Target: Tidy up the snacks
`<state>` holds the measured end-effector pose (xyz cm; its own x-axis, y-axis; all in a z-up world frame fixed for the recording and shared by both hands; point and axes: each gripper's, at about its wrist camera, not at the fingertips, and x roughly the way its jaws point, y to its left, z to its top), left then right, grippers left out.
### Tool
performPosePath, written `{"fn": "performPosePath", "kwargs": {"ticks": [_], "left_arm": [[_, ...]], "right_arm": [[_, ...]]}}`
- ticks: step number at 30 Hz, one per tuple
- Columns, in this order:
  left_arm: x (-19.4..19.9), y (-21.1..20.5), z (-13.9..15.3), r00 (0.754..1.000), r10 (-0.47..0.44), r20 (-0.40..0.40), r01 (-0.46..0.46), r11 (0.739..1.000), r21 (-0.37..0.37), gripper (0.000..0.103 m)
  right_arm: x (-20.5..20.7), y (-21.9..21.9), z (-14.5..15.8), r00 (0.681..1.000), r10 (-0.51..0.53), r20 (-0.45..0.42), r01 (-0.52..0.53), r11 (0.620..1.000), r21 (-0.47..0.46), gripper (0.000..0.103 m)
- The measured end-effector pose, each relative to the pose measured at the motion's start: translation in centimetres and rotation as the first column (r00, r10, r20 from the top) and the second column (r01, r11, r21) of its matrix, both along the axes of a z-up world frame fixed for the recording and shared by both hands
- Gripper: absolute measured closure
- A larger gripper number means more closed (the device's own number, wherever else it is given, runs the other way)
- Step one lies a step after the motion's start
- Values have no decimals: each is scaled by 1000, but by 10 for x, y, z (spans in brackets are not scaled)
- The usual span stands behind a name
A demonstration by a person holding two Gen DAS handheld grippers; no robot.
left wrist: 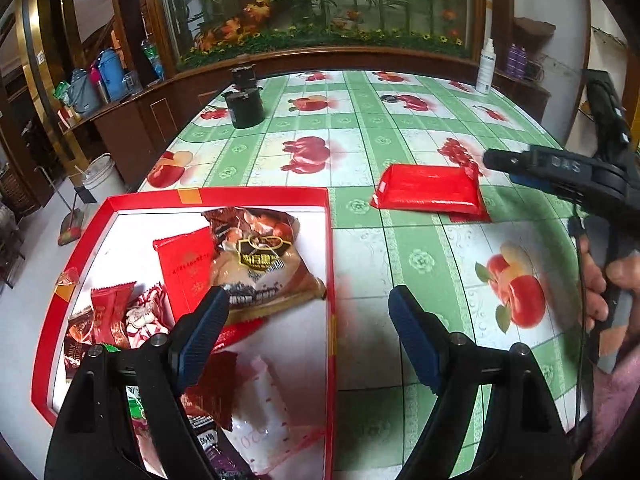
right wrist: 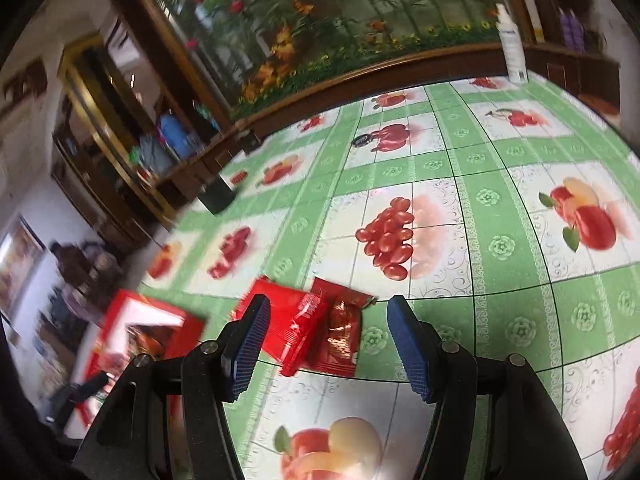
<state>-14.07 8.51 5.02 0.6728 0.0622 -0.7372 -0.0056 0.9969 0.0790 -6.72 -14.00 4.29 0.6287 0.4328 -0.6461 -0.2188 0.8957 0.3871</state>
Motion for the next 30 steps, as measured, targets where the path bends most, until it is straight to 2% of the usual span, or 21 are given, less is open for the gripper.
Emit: {"fn": "performPosePath", "kwargs": {"ticks": [2,6,9,14,16,17,18,20,22,25,26,28,30], "left_arm": [[-2,-1,-1,1000,-8,0,8,1000,0,20],[-6,-3,-1,1000,-28,-9,28,999,-18,20],[-10,-5,1,999,-39,-6,39,999,-5,20],[-12,-1,-2,999,-32,-16,32,999,1,20],[-9,4,-3,1000,-14,-21,14,1000,-7,20],[-7,6,-3,1000,-7,-24,6,1000,-15,20],[-6,7,-3,1000,0,-27,0,1000,-25,20],[-6,8,-3,1000,1,-25,-2,999,-34,20],[-6,6,-3,1000,-3,-24,2,1000,-29,20],[-8,6,-2,1000,-8,-22,7,999,-34,20],[-8,6,-3,1000,-9,-23,8,999,-37,20],[-9,5,-5,999,-16,-28,15,999,-40,20],[-11,3,-6,999,-26,-31,24,999,-44,20]], "right_arm": [[5,-4,-2,1000,-16,-8,16,1000,15,40],[31,-16,-1,997,-74,-29,77,991,112,40],[57,-3,-6,995,-78,-66,85,991,105,40],[77,49,-16,998,-2,-56,-1,999,-52,42],[76,71,-26,996,49,-71,-60,984,-165,44],[72,77,-27,997,63,-40,-70,973,-219,45],[67,85,-27,995,91,-32,-97,957,-274,51],[60,89,-28,992,119,-40,-125,945,-301,54],[53,92,-29,991,130,-43,-137,932,-335,63],[32,96,-29,982,186,-30,-182,899,-399,70],[26,96,-29,975,216,-42,-215,896,-389,71],[7,85,-24,933,348,-94,-360,894,-266,73],[-7,68,-16,908,412,-83,-420,887,-193,74]]}}
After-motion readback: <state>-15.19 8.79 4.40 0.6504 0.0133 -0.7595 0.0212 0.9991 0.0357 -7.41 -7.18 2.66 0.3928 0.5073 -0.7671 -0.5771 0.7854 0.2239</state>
